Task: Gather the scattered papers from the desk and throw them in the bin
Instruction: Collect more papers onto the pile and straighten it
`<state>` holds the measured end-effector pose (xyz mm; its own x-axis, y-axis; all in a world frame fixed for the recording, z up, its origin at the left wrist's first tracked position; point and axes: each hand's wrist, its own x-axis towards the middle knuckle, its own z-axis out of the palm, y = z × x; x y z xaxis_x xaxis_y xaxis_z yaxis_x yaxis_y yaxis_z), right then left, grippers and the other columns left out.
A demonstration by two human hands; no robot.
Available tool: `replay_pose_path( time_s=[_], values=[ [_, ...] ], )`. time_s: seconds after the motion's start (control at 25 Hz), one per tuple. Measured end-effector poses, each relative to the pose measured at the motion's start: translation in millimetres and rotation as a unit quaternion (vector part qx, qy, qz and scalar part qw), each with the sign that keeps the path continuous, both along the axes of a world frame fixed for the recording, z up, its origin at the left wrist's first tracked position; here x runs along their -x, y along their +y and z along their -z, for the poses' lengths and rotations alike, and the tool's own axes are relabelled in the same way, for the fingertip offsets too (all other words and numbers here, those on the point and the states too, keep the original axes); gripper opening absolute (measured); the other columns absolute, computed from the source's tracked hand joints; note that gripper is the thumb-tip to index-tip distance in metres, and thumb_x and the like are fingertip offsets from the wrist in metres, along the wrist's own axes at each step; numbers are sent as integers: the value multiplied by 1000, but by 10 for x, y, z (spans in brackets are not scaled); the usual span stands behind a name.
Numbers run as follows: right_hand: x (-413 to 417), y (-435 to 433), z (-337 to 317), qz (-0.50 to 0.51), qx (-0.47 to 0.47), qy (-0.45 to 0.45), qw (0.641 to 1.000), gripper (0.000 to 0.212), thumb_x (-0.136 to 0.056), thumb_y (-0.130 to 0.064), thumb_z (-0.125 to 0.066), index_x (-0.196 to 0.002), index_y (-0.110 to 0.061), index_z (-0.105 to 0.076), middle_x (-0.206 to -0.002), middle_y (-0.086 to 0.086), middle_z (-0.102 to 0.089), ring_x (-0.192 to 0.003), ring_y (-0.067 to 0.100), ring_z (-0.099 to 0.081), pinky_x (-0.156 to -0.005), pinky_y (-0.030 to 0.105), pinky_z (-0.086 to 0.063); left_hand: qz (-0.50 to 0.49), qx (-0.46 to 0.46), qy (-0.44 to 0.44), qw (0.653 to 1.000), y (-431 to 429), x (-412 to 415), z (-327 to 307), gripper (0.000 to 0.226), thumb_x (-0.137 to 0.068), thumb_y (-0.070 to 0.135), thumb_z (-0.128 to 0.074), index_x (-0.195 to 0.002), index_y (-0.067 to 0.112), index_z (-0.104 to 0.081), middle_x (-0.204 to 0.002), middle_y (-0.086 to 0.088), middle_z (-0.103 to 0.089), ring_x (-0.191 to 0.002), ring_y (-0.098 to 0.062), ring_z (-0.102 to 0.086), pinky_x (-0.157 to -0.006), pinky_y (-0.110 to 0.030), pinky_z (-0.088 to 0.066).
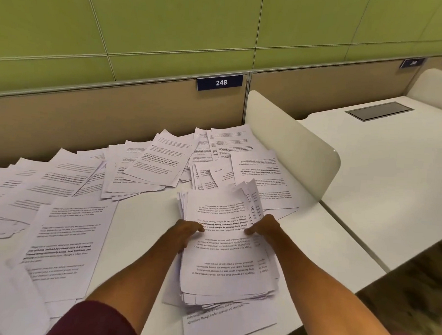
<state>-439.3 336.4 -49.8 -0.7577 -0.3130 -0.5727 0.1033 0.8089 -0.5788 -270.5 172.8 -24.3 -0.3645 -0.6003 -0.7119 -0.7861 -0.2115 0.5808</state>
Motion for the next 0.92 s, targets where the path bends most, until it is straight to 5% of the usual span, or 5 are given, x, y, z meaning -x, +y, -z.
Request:
replay_pose_path(
  time_s=[0.12,0.36,0.64,0.8,0.92],
  values=[
    [3,56,-88,-9,108,-48,993,58,-63,-16,-85,-113,-4,-59,-113,11,-69,-97,32,-69,-87,46,-57,-16,-20,43,999,-125,-28,122,55,-75,18,-76,-120,-5,-54,-109,-21,-62,-85,-32,-64,-78,-36,-51],
    [37,55,-337,-71,232,-123,962,42,-80,1,-72,-120,-1,-59,-116,16,-69,-101,36,-69,-84,49,-58,-13,-126,202,971,-366,-177,12,43,-74,-7,-74,-115,-12,-62,-97,-20,-72,-71,-25,-72,-65,-32,-60],
    [102,-338,-939,-59,383,-69,919,41,-84,-9,-71,-123,-8,-58,-115,16,-70,-101,39,-69,-85,57,-55,-51,-134,368,919,-944,-4,-527,85,-60,25,-90,-131,10,-46,-117,-11,-68,-105,-29,-66,-87,-48,-56],
    [175,-623,-1289,-79,406,-21,910,37,-86,-12,-69,-121,-10,-59,-114,12,-71,-100,34,-70,-80,48,-59,20,-151,414,898,-1249,25,-834,55,-69,32,-80,-119,12,-66,-113,-10,-71,-103,-29,-68,-81,-42,-58],
    [186,-727,-1283,-73,408,-27,910,36,-86,-9,-67,-121,-9,-59,-114,13,-71,-100,34,-69,-79,47,-59,34,-146,395,906,-1459,-37,-694,73,-56,34,-90,-121,11,-65,-120,-13,-67,-109,-32,-65,-94,-51,-51]
  ],
)
